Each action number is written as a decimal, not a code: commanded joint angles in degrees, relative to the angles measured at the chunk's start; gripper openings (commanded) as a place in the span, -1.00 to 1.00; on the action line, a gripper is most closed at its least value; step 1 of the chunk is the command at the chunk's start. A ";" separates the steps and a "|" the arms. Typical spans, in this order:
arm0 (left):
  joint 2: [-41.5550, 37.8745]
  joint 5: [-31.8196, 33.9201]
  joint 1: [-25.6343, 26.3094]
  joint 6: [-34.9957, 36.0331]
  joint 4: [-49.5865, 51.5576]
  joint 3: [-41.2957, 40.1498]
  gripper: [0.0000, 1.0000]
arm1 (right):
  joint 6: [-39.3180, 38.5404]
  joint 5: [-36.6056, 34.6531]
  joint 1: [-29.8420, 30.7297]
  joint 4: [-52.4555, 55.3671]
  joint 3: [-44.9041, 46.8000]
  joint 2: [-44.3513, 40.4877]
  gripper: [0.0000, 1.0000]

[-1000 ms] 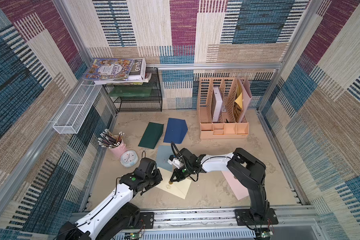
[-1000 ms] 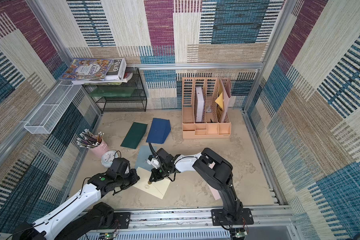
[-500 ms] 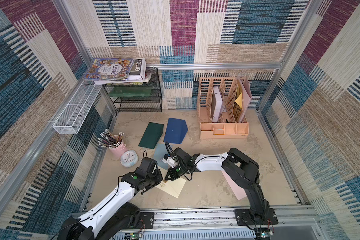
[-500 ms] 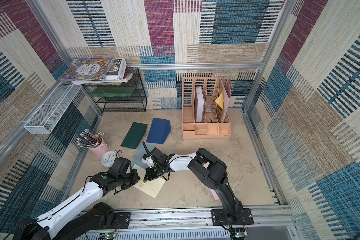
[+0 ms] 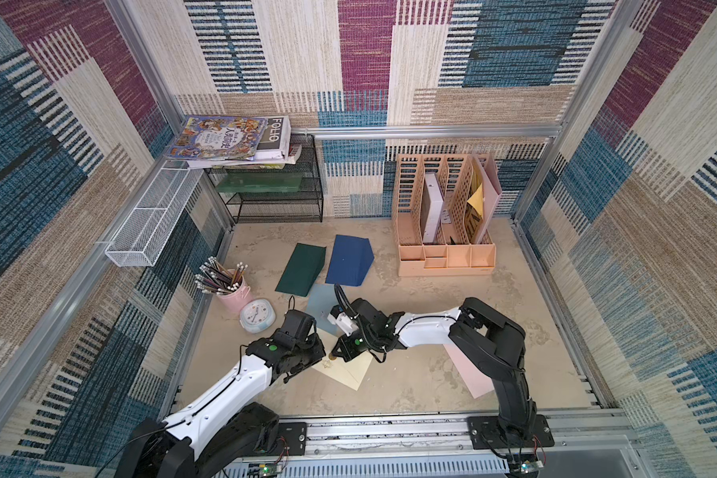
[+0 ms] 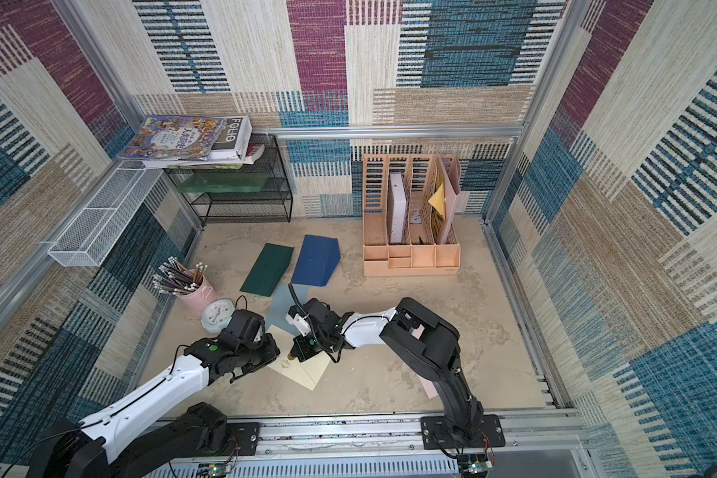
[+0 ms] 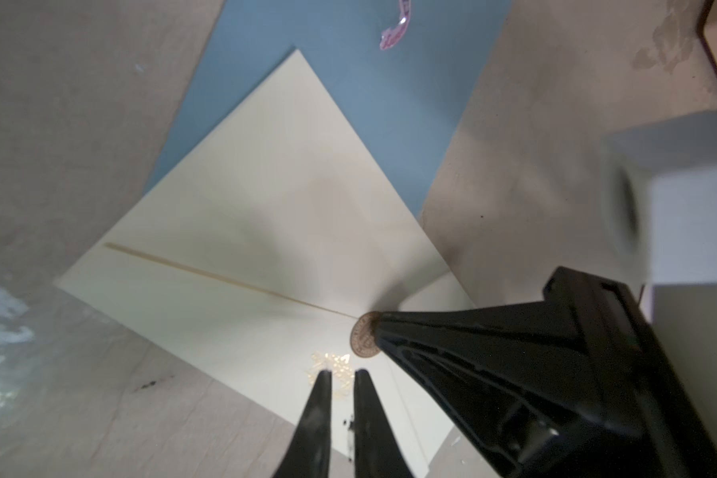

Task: Open the envelope
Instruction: Adjust the envelope at the center of the board.

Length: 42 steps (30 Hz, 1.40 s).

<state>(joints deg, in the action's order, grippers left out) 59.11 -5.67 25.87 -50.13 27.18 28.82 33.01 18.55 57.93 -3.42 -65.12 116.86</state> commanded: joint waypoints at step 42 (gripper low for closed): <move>49.51 -11.58 -1.44 17.35 -12.48 38.94 -0.73 | 9.96 -11.95 3.10 14.67 19.73 -22.82 -0.44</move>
<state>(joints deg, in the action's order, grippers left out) 108.05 -14.48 24.47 -32.99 15.46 68.03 41.52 7.38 61.49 10.02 -46.22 93.34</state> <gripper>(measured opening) 0.136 0.279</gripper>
